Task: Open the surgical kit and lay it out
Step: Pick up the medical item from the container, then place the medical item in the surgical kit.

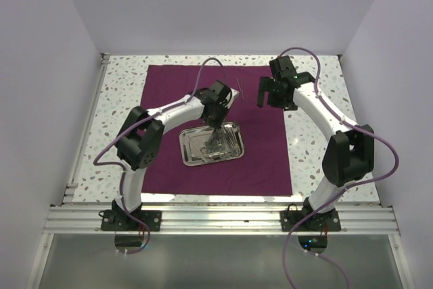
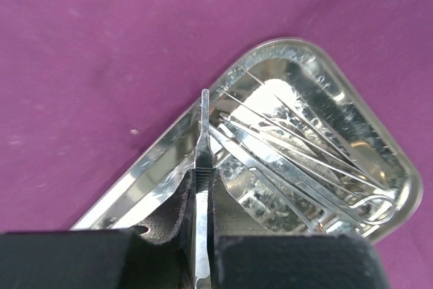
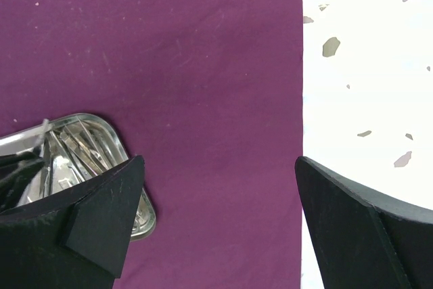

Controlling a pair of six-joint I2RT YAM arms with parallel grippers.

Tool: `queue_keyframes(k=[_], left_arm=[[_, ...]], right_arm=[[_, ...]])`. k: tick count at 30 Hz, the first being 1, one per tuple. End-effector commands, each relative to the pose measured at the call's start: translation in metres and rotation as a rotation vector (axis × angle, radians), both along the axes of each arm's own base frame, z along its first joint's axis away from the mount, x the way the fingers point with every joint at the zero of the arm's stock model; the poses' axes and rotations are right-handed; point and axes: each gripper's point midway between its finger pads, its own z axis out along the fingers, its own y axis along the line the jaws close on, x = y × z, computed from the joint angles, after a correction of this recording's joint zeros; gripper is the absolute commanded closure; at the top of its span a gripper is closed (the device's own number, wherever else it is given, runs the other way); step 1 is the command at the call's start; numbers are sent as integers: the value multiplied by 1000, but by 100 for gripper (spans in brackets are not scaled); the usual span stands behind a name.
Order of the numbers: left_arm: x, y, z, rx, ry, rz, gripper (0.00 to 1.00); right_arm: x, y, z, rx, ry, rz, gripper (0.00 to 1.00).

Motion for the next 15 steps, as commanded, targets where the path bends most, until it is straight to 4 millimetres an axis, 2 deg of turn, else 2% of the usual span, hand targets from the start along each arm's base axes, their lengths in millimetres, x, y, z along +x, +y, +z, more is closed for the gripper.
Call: queue_keyframes(k=[1,6,10,11,12,13,14,15], left_arm=[[23,-4,50,-16,-89,18,100],[33,-8,84,-21,-134,6,100],[49,8,96,4,-177,57,100],[55,13,95,7,-180,76,100],[71,26,100,-3,-193,118,100],[79,32,93,3,-178,139,100],[88,39,95,-5,-178,167,100],[109,54,105,-20,-204,214,100]], right_arm=[[8,2,14,5,-41,14,4],[8,2,9,5,-35,13,4],[8,2,8,5,-30,14,4],[7,3,7,10,-27,17,4],[8,3,8,11,-30,17,4],[8,3,7,13,-27,14,4],[7,4,7,15,-28,15,4],[6,5,7,21,-23,18,4]])
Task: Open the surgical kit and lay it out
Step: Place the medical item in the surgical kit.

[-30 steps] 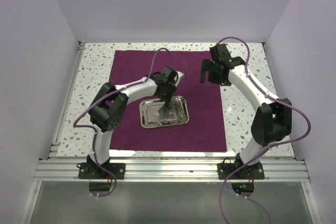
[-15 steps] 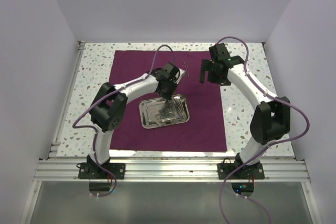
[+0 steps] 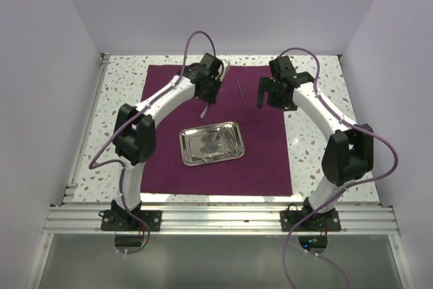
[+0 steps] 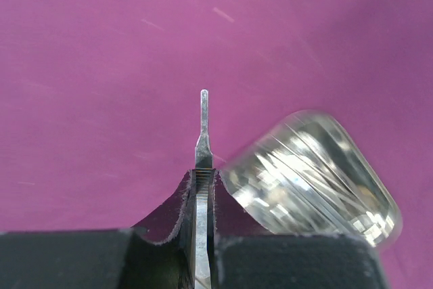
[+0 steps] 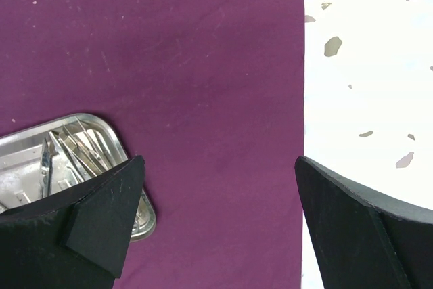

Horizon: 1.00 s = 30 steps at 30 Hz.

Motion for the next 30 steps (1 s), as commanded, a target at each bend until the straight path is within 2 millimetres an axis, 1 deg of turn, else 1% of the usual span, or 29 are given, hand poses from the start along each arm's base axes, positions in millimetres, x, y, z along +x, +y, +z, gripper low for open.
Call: queue_keyframes(k=[1,2,3,5,6,7,8,9,11,12,14,15,19,20,21,23,24,25,26,27,28,29,30], left_arm=[[60,49,20,-7,-67,148,100],[71,59,22,-4,-80,183,100],[91,74,24,-7,-100,225,100],[111,91,25,-4,-123,267,100],[125,105,30,-14,-146,301,100],[134,111,19,-14,-143,315,100],[141,117,17,-15,-148,323,100],[151,129,9,-12,-152,348,100],[160,141,0,8,-153,366,100],[166,151,-6,18,-150,381,100],[169,162,-12,34,-149,400,100],[171,171,-18,44,-148,414,100],[173,187,-34,59,-141,433,99],[174,190,-38,58,-135,441,93],[174,191,-45,60,-121,444,75],[172,192,-48,51,-108,460,55],[171,192,-44,49,-111,461,44],[170,192,-40,40,-115,468,41],[165,191,-41,37,-107,469,38],[164,190,-24,17,-129,469,37],[160,187,-18,5,-134,466,37],[150,182,-23,3,-110,456,37],[145,177,-3,-16,-137,451,38]], right_arm=[[6,5,9,26,-27,17,4],[4,4,9,25,-22,15,4],[3,5,10,26,-20,15,4],[0,5,11,30,-13,14,4],[-1,4,12,33,-14,12,4],[-2,6,12,42,-10,13,4],[-4,8,13,52,-6,17,4],[-6,8,13,60,1,17,4],[-10,10,11,64,20,20,4],[-10,9,13,61,19,18,4],[-11,6,13,44,23,19,4],[-11,5,12,40,25,21,4],[-13,7,8,45,43,27,4],[-12,8,7,48,41,26,4],[-11,8,4,49,49,26,4],[-9,9,6,53,46,23,4],[-9,10,5,54,48,22,4],[-9,10,6,56,48,21,4],[-10,9,4,57,53,19,4],[-11,9,4,59,52,16,4],[-11,10,6,64,43,18,4],[-15,10,2,64,53,17,4],[-17,10,0,68,57,16,4]])
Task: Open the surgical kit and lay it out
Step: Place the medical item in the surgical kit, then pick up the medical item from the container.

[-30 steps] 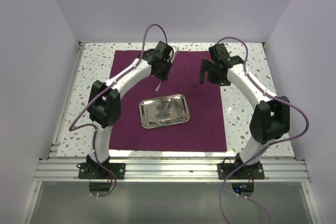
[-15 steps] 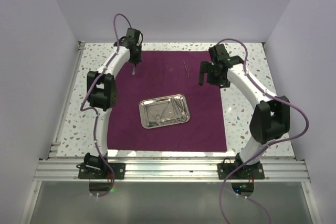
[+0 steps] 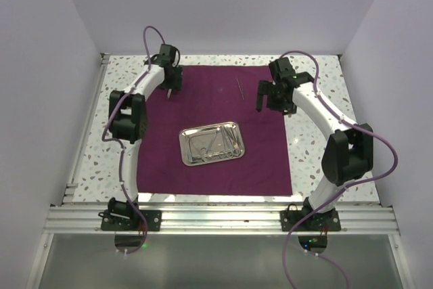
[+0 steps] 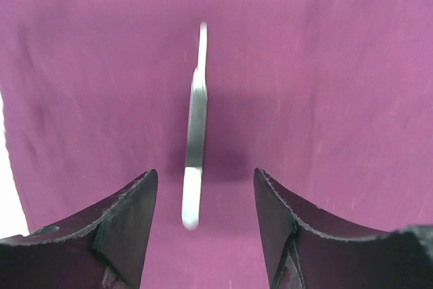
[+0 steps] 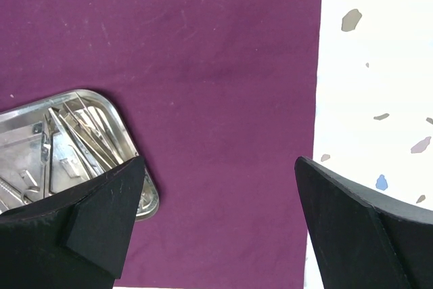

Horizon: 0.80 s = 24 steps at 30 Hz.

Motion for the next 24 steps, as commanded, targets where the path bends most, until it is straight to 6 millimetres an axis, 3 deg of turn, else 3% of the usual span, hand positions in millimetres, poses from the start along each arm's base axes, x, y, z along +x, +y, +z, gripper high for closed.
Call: queue_keyframes(k=[1,2,3,4,5,6,7,8,11,14,17,24], left_arm=[[-9,-14,65,-59,-118,-11,39],[-27,-26,51,-52,-80,-37,40],[-38,-34,69,-60,-105,-55,40],[-49,-41,69,-57,-98,-71,41],[-74,-60,53,-40,-48,-118,42],[-87,-70,65,-41,-63,-140,43],[-113,-89,51,-27,-19,-190,43],[-125,-98,59,-38,-30,-212,44],[-167,-123,41,-73,25,-263,45],[-190,-138,33,-116,54,-284,47],[-200,-154,22,-141,75,-311,48],[-208,-187,-2,-152,112,-372,51]], right_arm=[[-3,5,6,43,-15,-4,4],[-8,4,0,42,0,-5,4],[-10,5,-1,48,3,-6,4],[-12,7,-1,60,2,-5,4],[-16,5,-3,62,7,-7,4],[-19,6,-3,70,4,-9,4],[-23,7,-2,82,2,-6,4],[-26,7,-3,84,2,-7,4],[-36,7,-1,101,-5,-3,4],[-48,4,1,106,-10,-3,4],[-56,1,0,100,-11,4,4],[-72,-8,2,83,-15,3,4]])
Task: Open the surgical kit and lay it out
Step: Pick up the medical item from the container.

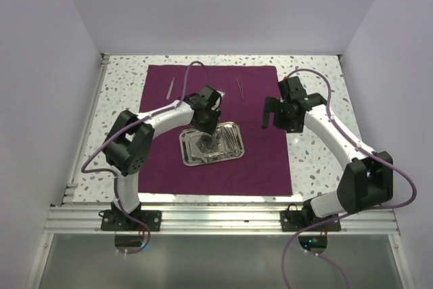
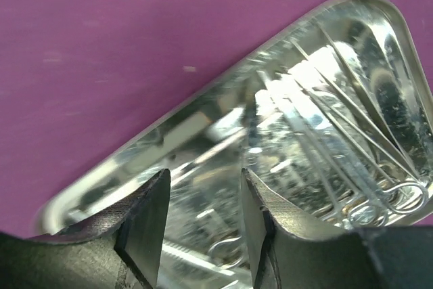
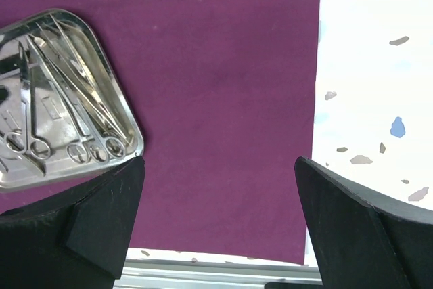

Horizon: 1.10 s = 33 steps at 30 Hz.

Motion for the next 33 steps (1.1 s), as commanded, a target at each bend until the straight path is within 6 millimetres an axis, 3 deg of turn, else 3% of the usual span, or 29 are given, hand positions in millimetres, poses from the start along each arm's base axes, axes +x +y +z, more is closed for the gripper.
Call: queue_keyframes(k=[1,12,19,26,33], left_arm=[[7,-31,2,-77,-24,-23,51],[4,-47,-19,-87,12,-61,54],[15,-53,-18,-73,-6,-70,57],[11,-31,-55,64,58,-28,62],[5,-23,-69,97,82,-24,74]], right_arm=[[-8,-3,8,-1,-26,2,4],[-21,-12,4,-24,-15,-21,4],[-23,-17,6,-46,-16,-32,4],[-22,-17,5,-50,-14,-33,4],[-21,-16,2,-48,-5,-32,4]])
